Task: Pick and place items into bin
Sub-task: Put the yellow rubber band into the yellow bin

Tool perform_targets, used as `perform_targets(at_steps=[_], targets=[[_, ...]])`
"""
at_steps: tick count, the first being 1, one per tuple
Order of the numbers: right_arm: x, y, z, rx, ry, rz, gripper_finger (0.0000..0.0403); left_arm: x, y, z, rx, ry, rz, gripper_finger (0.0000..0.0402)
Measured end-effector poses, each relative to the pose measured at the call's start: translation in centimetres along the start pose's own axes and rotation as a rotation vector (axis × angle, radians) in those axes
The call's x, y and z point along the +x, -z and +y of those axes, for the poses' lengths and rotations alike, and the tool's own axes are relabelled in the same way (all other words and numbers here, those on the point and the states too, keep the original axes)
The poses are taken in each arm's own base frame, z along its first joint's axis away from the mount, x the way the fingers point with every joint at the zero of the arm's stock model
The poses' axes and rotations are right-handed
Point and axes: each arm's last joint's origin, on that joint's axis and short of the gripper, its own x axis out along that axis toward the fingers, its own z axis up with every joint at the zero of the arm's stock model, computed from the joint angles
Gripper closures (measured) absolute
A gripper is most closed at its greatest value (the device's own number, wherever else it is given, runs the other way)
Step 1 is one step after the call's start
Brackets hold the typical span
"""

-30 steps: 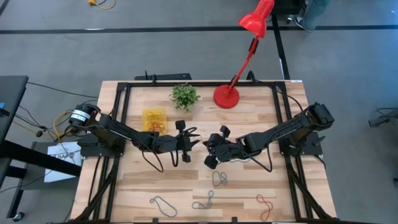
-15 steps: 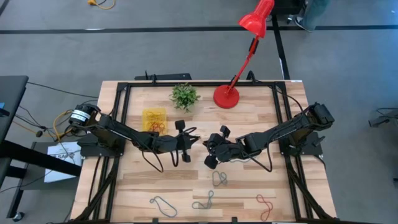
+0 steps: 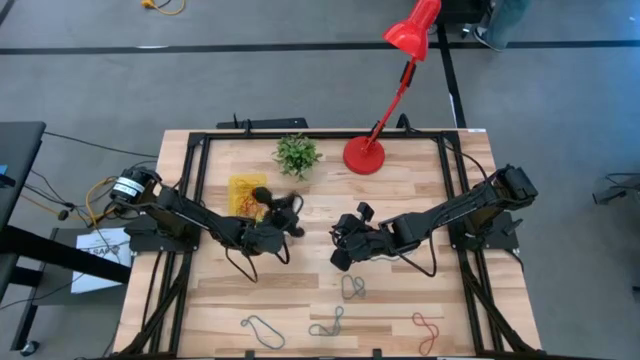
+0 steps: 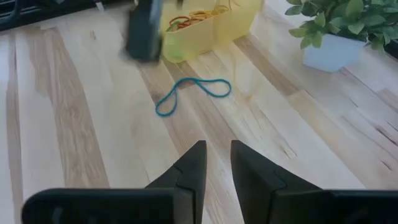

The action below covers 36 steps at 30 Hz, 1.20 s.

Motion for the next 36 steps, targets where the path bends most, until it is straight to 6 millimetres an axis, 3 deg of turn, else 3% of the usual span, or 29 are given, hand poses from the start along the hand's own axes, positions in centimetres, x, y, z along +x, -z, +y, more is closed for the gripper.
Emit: perform_targets(at_steps=[3,5,10,16,20,23,25,29,36], targets=[[0.0,0.0,0.0,0.0,0.0,0.0,0.0335,-0.6,0.1,0.6,0.147,-0.234,0.082,0.0401],[0.0,0.0,0.0,0.0,-0.001,0.0,0.0335,-0.6,0.1,0.6,0.21,-0.23,0.088,0.0401],[0.1,0.5,-0.1,0.024,0.001,0.006,0.0335,0.3,0.0,1.9,0.178,-0.266,0.116,0.0401],[0.6,2.1,-0.6,0.053,0.024,0.05,0.0335,1.3,0.3,6.0,0.142,-0.319,0.171,0.0401],[0.9,3.2,-1.0,0.095,0.037,0.076,0.0335,1.6,1.9,9.4,-0.027,-0.175,0.208,0.0401],[0.8,3.4,-0.9,0.129,0.026,0.083,0.0335,1.8,4.1,11.4,-0.212,0.001,0.368,0.0401],[0.7,3.4,-0.8,0.136,0.017,0.077,0.0335,1.5,5.6,12.3,-0.229,0.004,0.477,0.0402],[0.6,3.4,-0.5,0.137,0.006,0.07,0.0335,1.1,7.7,12.5,-0.209,-0.073,0.544,0.0401],[0.6,3.3,-0.4,0.14,0.0,0.065,0.0336,1.0,10.6,10.5,-0.271,0.022,0.587,0.0401]])
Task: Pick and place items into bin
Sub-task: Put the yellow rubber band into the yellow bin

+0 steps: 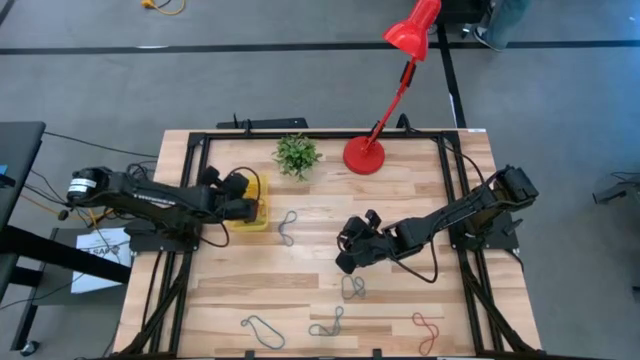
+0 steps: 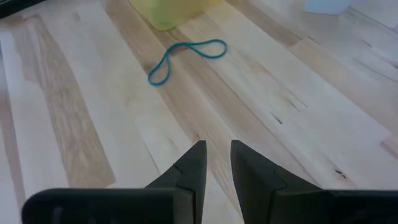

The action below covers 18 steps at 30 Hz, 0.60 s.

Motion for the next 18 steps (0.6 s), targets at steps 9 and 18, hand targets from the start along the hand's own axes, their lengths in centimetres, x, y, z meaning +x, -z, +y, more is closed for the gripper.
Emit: perform_targets(at_steps=[9,18], targets=[[0.1,-0.1,-0.1,-0.006,0.004,0.0,0.0336,0.7,1.5,0.1,0.017,-0.046,-0.01,0.0401],[0.3,-0.3,-0.3,-0.007,0.012,-0.001,0.0336,1.4,1.5,0.6,-0.052,-0.032,0.077,0.0401]])
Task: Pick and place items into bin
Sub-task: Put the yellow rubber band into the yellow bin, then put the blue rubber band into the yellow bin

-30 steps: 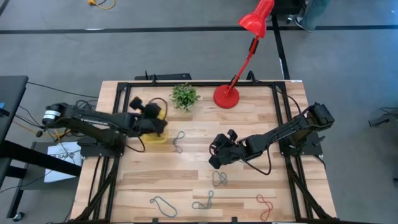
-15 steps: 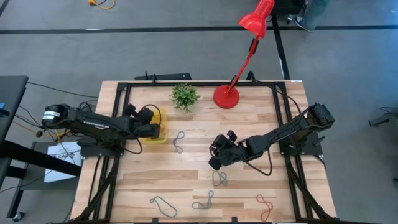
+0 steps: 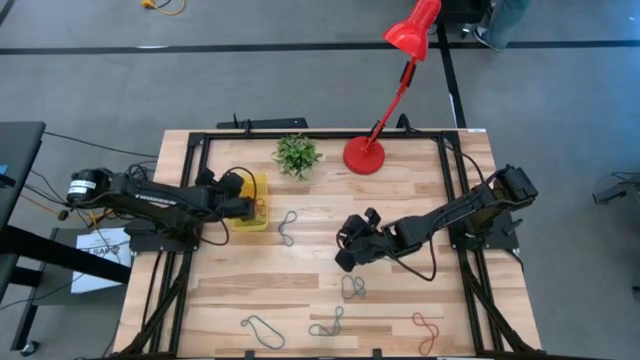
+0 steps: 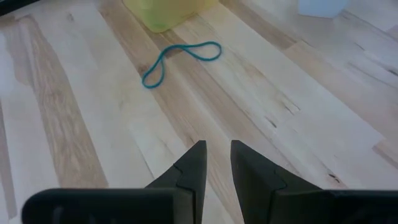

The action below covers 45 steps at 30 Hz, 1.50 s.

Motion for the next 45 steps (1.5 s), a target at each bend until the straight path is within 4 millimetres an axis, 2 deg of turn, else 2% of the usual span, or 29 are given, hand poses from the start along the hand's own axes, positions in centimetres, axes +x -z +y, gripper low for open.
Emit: perform_targets(at_steps=[10,23,30,40,42,45], targets=[[0.0,0.0,0.0,0.0,0.0,0.0,0.0336,0.6,-0.2,0.4,-0.009,-0.012,0.031,0.0395],[0.0,0.0,0.0,0.0,0.0,0.0,0.0336,0.6,-0.8,-0.1,-0.043,0.025,-0.011,0.0312],[0.0,0.0,0.0,-0.001,0.0,0.001,0.0336,0.5,-1.5,-0.6,-0.064,0.062,-0.059,0.0299],[0.0,0.0,0.0,-0.001,0.0,0.0,0.0336,0.3,-2.7,-1.4,-0.12,0.163,-0.122,0.0299],[0.0,0.0,0.0,-0.001,0.0,0.0,0.0336,0.2,-2.9,-1.7,-0.133,0.222,-0.125,0.0299],[0.0,0.0,0.0,-0.002,0.0,0.0,0.0336,-0.2,-3.3,-2.5,-0.037,0.397,-0.125,0.0299]])
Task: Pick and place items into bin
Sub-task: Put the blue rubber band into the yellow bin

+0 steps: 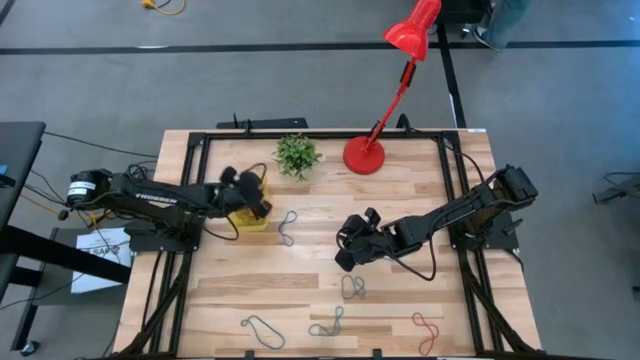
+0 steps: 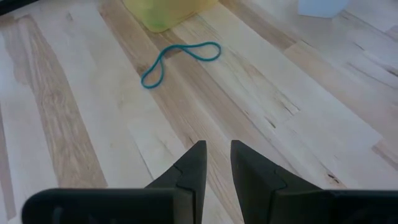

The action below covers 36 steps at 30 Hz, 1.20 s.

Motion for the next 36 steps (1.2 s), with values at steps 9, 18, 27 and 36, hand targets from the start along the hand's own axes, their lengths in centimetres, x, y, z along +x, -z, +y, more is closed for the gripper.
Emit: perform_targets(at_steps=[9,18,27,36], targets=[[0.0,0.0,0.0,-0.002,0.0,0.0,0.0336,-2.2,-0.9,-3.8,0.149,0.454,-0.14,0.0299],[0.0,0.0,-0.1,0.0,0.002,0.0,0.0336,-2.3,0.8,-6.3,0.095,0.532,-0.068,0.03],[0.1,-0.1,-0.1,0.005,0.005,-0.001,0.0336,1.3,2.2,-8.9,0.104,0.398,-0.025,0.03],[0.1,-0.1,-0.2,0.004,0.006,0.0,0.0336,2.4,-1.8,-10.6,0.236,0.217,0.274,0.03]])
